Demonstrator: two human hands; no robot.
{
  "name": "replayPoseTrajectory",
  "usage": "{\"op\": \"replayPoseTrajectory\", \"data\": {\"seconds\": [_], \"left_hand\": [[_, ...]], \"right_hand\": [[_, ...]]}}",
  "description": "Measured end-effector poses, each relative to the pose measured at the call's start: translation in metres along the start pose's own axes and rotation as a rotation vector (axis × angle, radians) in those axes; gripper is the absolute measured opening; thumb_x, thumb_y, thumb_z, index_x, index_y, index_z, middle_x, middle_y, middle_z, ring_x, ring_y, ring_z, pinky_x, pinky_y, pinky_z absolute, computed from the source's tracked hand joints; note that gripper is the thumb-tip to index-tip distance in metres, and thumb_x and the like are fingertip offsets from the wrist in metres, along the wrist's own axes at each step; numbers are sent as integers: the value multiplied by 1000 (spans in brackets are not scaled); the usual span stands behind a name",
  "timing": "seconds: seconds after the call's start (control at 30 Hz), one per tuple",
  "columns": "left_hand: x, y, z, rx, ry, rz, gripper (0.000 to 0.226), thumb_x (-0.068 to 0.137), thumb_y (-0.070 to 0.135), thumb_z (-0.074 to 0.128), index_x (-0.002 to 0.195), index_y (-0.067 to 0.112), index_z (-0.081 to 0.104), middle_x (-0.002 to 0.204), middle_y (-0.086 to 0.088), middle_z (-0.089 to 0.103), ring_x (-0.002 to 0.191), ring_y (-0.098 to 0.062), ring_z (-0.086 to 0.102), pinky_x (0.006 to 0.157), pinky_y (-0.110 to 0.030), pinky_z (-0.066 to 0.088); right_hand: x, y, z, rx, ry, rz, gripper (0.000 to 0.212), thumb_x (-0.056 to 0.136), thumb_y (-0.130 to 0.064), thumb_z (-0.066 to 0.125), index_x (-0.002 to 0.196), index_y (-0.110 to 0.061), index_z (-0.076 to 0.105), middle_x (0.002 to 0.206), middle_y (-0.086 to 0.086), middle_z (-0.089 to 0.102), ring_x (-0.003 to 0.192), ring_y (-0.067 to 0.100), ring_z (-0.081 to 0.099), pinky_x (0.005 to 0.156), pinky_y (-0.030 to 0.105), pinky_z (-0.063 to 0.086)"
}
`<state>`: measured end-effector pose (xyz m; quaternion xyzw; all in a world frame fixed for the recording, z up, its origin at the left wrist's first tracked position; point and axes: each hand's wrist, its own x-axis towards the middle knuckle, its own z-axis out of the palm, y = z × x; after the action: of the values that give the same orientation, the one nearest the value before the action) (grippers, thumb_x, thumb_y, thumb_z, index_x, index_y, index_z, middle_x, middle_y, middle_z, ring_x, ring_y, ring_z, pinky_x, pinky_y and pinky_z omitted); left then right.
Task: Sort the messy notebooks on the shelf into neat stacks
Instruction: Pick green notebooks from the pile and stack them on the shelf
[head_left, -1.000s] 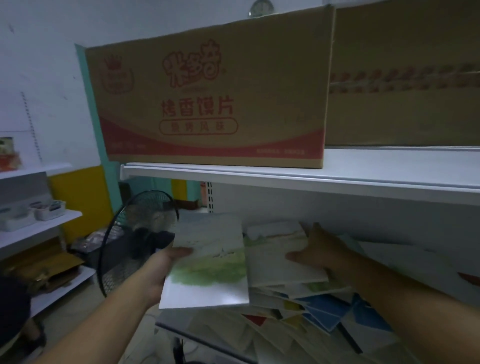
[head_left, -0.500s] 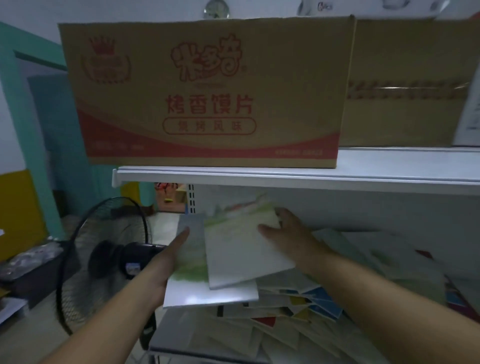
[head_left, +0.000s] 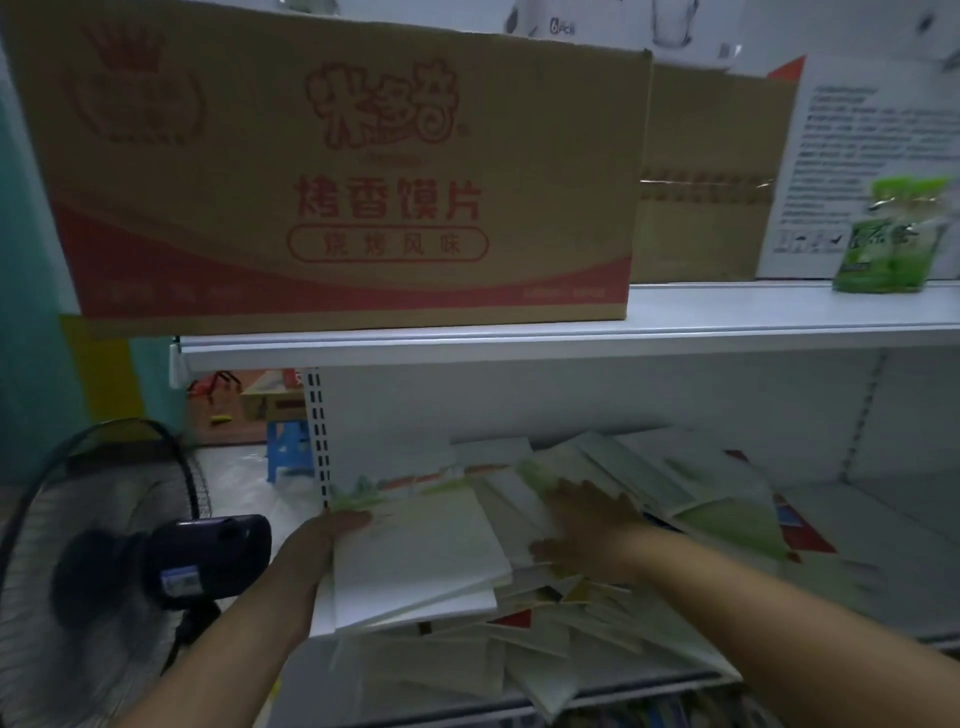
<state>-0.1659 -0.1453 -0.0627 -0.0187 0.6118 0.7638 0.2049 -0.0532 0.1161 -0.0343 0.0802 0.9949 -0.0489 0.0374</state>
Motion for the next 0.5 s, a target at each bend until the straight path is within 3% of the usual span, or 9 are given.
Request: {"op": "replayPoseTrajectory", "data": {"seconds": [0.1, 0.23, 0.3, 0.33, 0.4, 0.43, 0.5], "left_hand": [[8, 5, -3, 93, 1, -24, 7, 88, -2, 53, 91, -1, 59, 78, -19, 61, 65, -30, 58, 65, -34, 44], [9, 8, -2, 105, -10, -48, 8, 78, -4, 65, 76, 0, 58, 68, -15, 61, 68, -27, 52, 66, -33, 42], [5, 10, -1, 98, -30, -43, 14, 72, 0, 71, 77, 1, 58, 76, -18, 62, 68, -27, 53, 68, -33, 42], [3, 11, 1, 100, -54, -42, 23, 62, 2, 75, 80, 1, 59, 88, -23, 61, 72, -28, 53, 72, -35, 43], [-1, 12, 7, 87, -62, -13, 17, 70, 1, 71, 83, 1, 60, 106, -26, 56, 78, -30, 53, 77, -36, 43], [-7, 13, 12, 93, -53, 1, 5, 80, 0, 64, 83, 1, 60, 107, -26, 56, 78, -31, 54, 77, -37, 43], [-11, 12, 22, 121, -32, 30, 11, 87, -3, 55, 79, 2, 59, 91, -23, 63, 71, -30, 58, 70, -34, 48]], "right_hand": [[-7, 2, -15, -45, -55, -59, 62, 92, -46, 49, 143, -22, 24, 144, 7, 37, 125, 28, 42, 100, 40, 39], [-17, 2, -23, -13, -60, -115, 32, 99, -36, 37, 116, -13, 50, 121, 7, 53, 103, 26, 52, 78, 30, 38], [-19, 5, -22, 112, 27, -112, 36, 100, -41, 33, 112, -15, 55, 116, 4, 56, 105, 25, 54, 84, 33, 42], [-18, 11, -22, 116, 99, -63, 40, 99, -43, 33, 121, -16, 53, 125, 4, 53, 115, 26, 51, 95, 36, 41], [-13, 33, -21, 12, 242, 135, 57, 98, -49, 32, 145, -17, 31, 151, 4, 30, 138, 25, 30, 113, 41, 25], [-11, 45, -20, -19, 247, 251, 64, 96, -53, 32, 149, -19, 20, 157, 4, 17, 143, 25, 19, 116, 44, 19], [-9, 64, -17, 11, 130, 402, 69, 94, -58, 32, 149, -18, 16, 157, 8, 12, 143, 29, 18, 113, 46, 21]]}}
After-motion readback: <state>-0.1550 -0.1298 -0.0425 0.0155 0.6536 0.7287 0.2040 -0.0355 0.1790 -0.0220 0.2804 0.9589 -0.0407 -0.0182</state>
